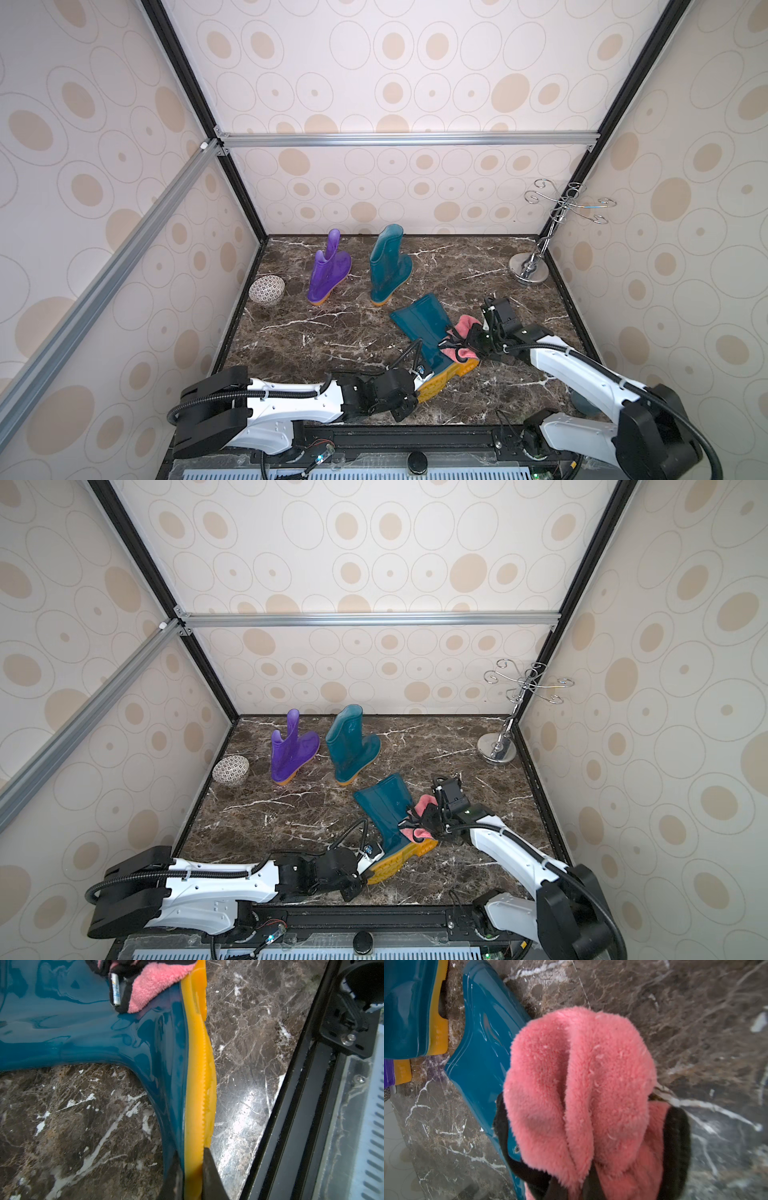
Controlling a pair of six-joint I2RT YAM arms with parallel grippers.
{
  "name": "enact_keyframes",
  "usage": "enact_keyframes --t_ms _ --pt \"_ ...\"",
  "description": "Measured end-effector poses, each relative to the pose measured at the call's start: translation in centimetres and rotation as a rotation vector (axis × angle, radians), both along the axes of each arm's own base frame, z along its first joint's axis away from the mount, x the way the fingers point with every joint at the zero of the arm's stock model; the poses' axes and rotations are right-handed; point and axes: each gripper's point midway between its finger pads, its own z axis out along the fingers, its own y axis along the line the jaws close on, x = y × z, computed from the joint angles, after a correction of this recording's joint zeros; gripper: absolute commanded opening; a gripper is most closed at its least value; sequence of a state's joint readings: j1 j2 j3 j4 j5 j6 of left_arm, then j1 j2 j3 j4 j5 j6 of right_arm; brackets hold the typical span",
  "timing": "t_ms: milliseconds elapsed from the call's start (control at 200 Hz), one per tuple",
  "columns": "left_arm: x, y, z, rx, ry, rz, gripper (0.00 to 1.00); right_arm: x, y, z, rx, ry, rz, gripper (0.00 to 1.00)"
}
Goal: Wipe the rubber boots with a cloth
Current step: Wipe the dirt off the rubber boot.
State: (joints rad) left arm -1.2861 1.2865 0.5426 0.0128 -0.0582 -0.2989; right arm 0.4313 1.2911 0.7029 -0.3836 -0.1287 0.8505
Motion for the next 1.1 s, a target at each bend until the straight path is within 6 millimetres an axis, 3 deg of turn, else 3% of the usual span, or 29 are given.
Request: enact_keyframes --t_ms 385,520,665,770,860,1045,1100 --pt "0.0 0.0 -0.1 0.001 0.0 0.0 0.0 8.9 3.3 -0.6 -0.009 -0.076 -0.031 0.0" --pt "0.0 0.0 -0.1 0.003 0.001 -0.001 0.0 10.2 4.2 -1.4 -0.004 -0.099 -0.028 0.0" --pt "0.0 0.0 -0.2 0.003 0.001 0.0 0.0 10.8 5.1 0.2 -0.019 -0.157 -0.012 0.0" --pt "0.0 0.0 -0.1 0.003 0.001 0.0 0.0 10.1 5.4 2.3 -0.001 -0.211 0.006 0.0" --pt "0.0 0.0 -0.1 0.002 0.001 0.0 0.0 7.8 4.5 3.1 0.014 -0.232 0.012 0.0" --pt "0.0 0.0 -0.2 0.003 0.0 0.001 0.0 1.8 1.4 -1.3 -0.039 -0.119 0.023 0.0" --pt "0.0 0.0 -0.2 0.004 -0.001 0.002 0.0 0.6 0.8 -1.6 -0.043 -0.112 0.024 0.0"
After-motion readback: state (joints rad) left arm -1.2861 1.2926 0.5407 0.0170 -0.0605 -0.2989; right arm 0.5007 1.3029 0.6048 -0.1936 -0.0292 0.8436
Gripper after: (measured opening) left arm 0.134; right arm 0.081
